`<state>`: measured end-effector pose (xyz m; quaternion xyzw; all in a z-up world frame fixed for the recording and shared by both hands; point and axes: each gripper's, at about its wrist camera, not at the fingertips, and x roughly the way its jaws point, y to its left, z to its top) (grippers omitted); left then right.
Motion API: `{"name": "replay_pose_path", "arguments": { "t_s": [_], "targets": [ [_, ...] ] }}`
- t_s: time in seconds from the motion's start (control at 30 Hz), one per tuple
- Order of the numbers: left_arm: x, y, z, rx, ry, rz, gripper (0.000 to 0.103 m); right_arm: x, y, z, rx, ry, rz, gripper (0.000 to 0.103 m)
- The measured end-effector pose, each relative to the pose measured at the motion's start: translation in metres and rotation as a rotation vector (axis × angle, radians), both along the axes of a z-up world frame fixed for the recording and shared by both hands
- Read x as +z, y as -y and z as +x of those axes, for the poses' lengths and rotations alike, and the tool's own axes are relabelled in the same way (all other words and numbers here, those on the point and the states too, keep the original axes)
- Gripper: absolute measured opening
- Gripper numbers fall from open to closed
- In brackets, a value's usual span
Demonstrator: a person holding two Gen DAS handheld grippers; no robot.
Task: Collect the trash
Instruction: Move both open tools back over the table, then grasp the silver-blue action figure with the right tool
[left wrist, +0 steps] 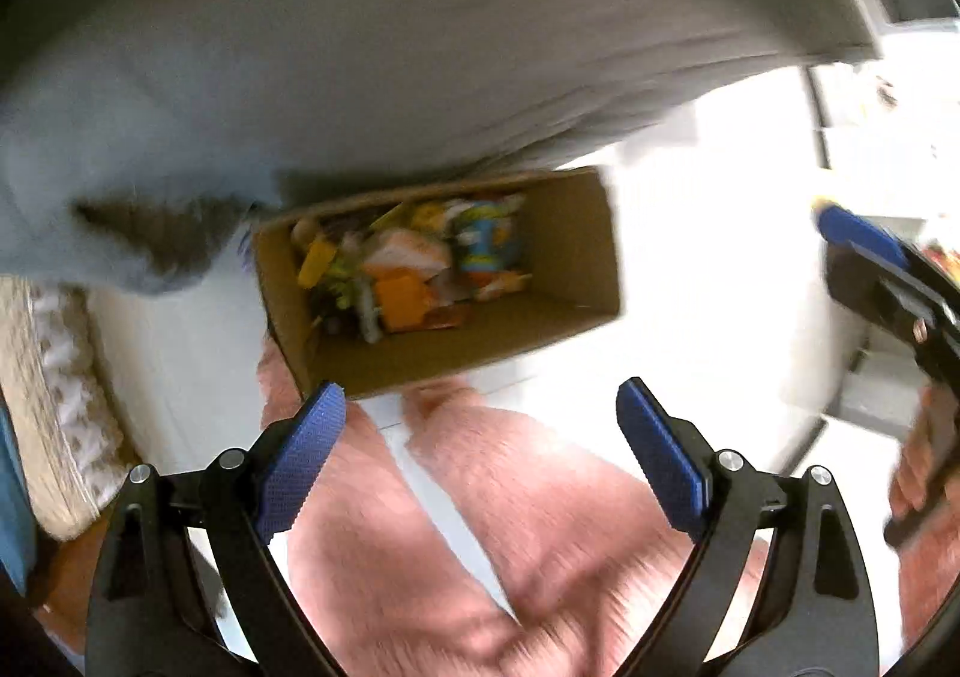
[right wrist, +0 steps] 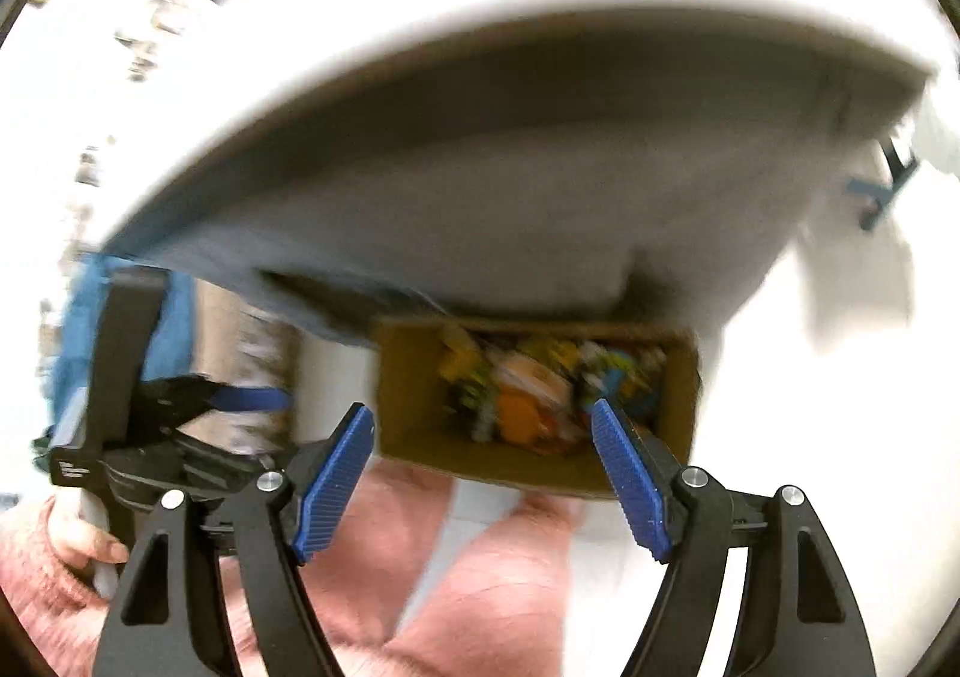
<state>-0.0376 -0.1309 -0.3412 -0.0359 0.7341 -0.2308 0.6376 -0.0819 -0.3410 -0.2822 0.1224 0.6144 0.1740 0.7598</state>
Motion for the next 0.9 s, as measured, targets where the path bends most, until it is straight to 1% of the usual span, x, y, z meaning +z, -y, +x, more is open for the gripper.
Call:
{"name": "replay_pose_path", "arguments": {
  "t_s": [0.03,0.07,0.1,0.13,0.17,0.2,0.23,0.27,0.3,0.33,0.37,0.4,0.43,0.47,0.5,0.53,0.57,0.6,0.63,0.7,0.77,0.8,0.83,0.87,0.9],
  "targets": [
    [0.025,0.000,0.003,-0.020,0.024,-0.042,0.089,0.031,-0.002,0.006,0.016,0.057,0.043,0.074],
    [0.059,-0.001,0.008,-0.045,0.069,-0.097,0.090,0.058,-0.003,0.014,0.028,0.118,0.079,0.075],
    [0.081,-0.003,0.013,-0.057,0.105,-0.132,0.091,0.075,-0.003,0.020,0.031,0.163,0.091,0.082],
    [0.104,-0.006,0.020,-0.064,0.155,-0.161,0.092,0.103,-0.003,0.036,0.014,0.249,0.082,0.086],
    [0.124,-0.010,0.029,-0.061,0.208,-0.174,0.092,0.119,-0.003,0.050,-0.001,0.297,0.080,0.090],
    [0.138,-0.014,0.038,-0.051,0.248,-0.176,0.092,0.128,-0.003,0.064,-0.012,0.325,0.085,0.090],
    [0.150,-0.019,0.049,-0.034,0.294,-0.170,0.092,0.138,-0.002,0.089,-0.046,0.356,0.079,0.091],
    [0.161,-0.026,0.062,-0.014,0.345,-0.162,0.092,0.140,-0.002,0.111,-0.079,0.371,0.065,0.093],
    [0.169,-0.031,0.075,0.003,0.391,-0.146,0.092,0.141,-0.002,0.143,-0.112,0.386,0.054,0.094],
    [0.174,-0.036,0.086,0.009,0.428,-0.129,0.092,0.141,-0.001,0.166,-0.135,0.386,0.048,0.094],
    [0.177,-0.041,0.098,0.010,0.462,-0.113,0.092,0.139,-0.003,0.195,-0.164,0.377,0.037,0.094],
    [0.178,-0.046,0.109,0.007,0.479,-0.098,0.092,0.135,-0.008,0.234,-0.181,0.368,0.026,0.094],
    [0.177,-0.051,0.118,0.003,0.485,-0.087,0.092,0.133,-0.011,0.259,-0.189,0.373,0.009,0.094],
    [0.172,-0.059,0.131,0.000,0.480,-0.078,0.092,0.130,-0.018,0.292,-0.188,0.389,-0.009,0.094],
    [0.168,-0.064,0.139,-0.002,0.471,-0.076,0.092,0.125,-0.024,0.315,-0.178,0.398,-0.020,0.094],
    [0.163,-0.072,0.147,-0.003,0.456,-0.080,0.092,0.120,-0.035,0.352,-0.158,0.410,-0.059,0.094],
    [0.159,-0.079,0.156,-0.004,0.434,-0.086,0.092,0.114,-0.046,0.383,-0.129,0.419,-0.106,0.094],
    [0.148,-0.090,0.167,-0.001,0.400,-0.096,0.092,0.108,-0.064,0.422,-0.083,0.427,-0.181,0.094],
    [0.141,-0.099,0.177,0.007,0.375,-0.102,0.092,0.108,-0.074,0.447,-0.055,0.435,-0.251,0.094],
    [0.129,-0.116,0.194,0.027,0.339,-0.110,0.092,0.097,-0.102,0.499,0.000,0.465,-0.384,0.092],
    [0.123,-0.132,0.209,0.043,0.317,-0.117,0.092,0.084,-0.118,0.535,0.005,0.470,-0.488,0.090],
    [0.119,-0.141,0.216,0.053,0.307,-0.120,0.092,0.079,-0.125,0.548,0.006,0.466,-0.521,0.085],
    [0.116,-0.147,0.221,0.059,0.301,-0.122,0.092,0.069,-0.132,0.570,0.005,0.445,-0.552,0.081],
    [0.114,-0.153,0.227,0.066,0.295,-0.122,0.092,0.062,-0.135,0.582,0.005,0.426,-0.567,0.075],
    [0.110,-0.160,0.233,0.078,0.284,-0.123,0.092,0.055,-0.141,0.594,0.019,0.407,-0.589,0.075]
  ]
}}
